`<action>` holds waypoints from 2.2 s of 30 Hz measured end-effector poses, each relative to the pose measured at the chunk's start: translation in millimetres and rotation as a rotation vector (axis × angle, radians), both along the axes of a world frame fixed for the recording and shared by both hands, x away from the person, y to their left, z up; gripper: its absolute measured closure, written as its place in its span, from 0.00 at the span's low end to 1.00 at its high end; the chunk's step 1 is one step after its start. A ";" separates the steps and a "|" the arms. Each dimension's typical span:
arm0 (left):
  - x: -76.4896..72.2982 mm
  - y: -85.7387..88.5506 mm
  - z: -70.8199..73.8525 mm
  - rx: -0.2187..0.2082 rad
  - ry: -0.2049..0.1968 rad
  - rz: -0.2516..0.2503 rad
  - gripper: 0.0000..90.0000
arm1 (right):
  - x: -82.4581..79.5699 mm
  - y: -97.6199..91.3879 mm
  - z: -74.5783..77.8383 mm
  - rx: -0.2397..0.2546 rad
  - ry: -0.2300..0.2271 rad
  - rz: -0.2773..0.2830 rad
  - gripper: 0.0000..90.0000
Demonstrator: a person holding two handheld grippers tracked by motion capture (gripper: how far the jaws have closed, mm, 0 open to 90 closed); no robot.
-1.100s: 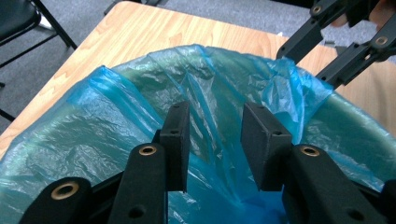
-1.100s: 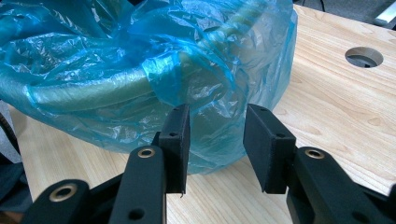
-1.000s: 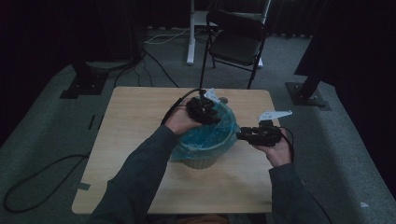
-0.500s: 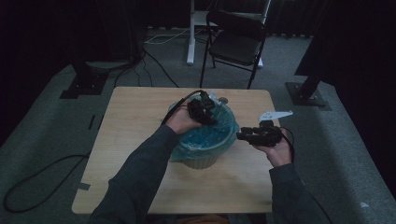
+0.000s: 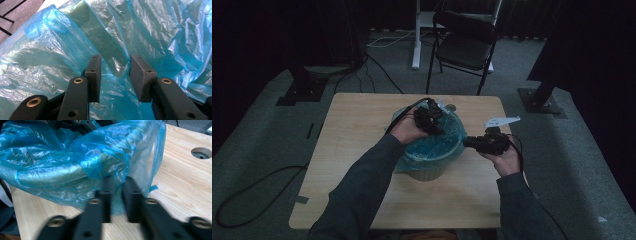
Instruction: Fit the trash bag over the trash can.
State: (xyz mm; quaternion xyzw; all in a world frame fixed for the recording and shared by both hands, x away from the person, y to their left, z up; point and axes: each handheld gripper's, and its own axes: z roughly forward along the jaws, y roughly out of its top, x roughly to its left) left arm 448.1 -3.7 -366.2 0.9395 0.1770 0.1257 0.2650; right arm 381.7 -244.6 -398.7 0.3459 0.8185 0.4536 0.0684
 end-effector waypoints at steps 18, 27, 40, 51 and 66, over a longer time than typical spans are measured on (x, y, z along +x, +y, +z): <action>3.9 -6.8 -10.3 0.114 -0.008 0.025 0.67 | -4.8 -0.8 0.2 -0.030 -0.015 0.008 1.00; 4.2 -8.5 -13.7 0.139 -0.003 0.014 0.64 | -5.4 -1.1 0.8 -0.031 -0.017 0.011 1.00; 2.6 -15.5 -21.4 0.224 0.004 -0.012 0.62 | -6.2 -2.1 2.2 -0.031 -0.020 0.014 1.00; 2.8 -17.6 -24.4 0.254 0.017 -0.015 0.62 | -7.0 -2.1 2.7 -0.029 -0.019 0.015 1.00; -3.9 -3.2 2.1 0.088 -0.066 0.024 0.63 | -7.5 -1.3 2.6 -0.030 -0.022 0.015 1.00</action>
